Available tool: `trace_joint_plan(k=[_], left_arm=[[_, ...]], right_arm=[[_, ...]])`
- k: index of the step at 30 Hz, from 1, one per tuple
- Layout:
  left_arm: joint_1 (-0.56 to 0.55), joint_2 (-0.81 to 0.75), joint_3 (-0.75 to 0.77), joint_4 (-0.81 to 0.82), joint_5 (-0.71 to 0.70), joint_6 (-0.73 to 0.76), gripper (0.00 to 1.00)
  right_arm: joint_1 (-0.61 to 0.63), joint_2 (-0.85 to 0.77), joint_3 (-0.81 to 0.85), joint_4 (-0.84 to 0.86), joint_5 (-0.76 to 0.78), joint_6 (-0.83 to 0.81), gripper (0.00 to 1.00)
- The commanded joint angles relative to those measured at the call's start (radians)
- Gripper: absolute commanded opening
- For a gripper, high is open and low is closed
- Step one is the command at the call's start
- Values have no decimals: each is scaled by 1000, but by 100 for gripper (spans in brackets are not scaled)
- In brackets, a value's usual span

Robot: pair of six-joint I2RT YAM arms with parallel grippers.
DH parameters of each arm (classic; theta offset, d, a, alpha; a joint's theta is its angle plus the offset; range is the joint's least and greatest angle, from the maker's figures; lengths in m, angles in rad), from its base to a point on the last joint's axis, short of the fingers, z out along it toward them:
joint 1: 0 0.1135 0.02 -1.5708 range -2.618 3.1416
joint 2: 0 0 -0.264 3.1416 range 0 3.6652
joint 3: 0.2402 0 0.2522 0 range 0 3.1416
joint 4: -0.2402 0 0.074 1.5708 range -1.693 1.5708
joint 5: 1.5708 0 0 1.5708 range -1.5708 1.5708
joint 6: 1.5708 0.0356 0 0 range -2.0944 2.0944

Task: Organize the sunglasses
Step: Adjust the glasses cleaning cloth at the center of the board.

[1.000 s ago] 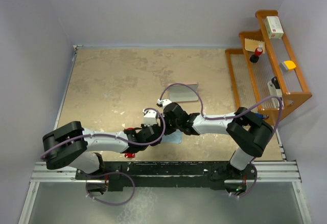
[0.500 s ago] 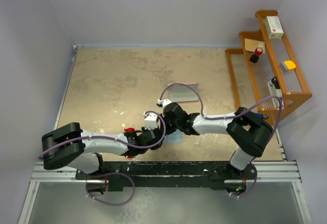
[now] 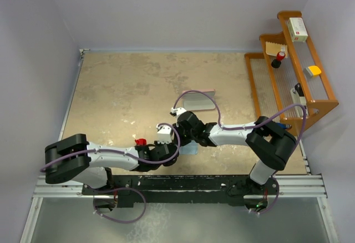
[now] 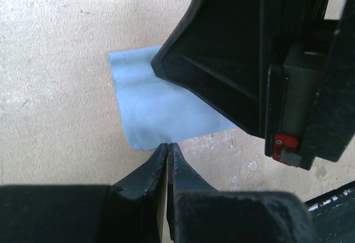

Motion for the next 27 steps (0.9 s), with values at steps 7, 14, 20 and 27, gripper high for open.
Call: trace_joint_plan(k=[7, 14, 20, 27], left_arm=[[-34, -62, -4, -144, -39, -41, 0], [-31, -195, 82, -236, -203, 4, 0], [-24, -145, 110, -196, -204, 32, 0], [-22, -54, 101, -103, -174, 38, 0]], right_arm=[[3, 7, 26, -4, -3, -10, 0], [2, -2, 17, -1, 6, -9, 0], [3, -6, 13, -8, 5, -9, 0], [2, 1, 19, -2, 3, -9, 0]])
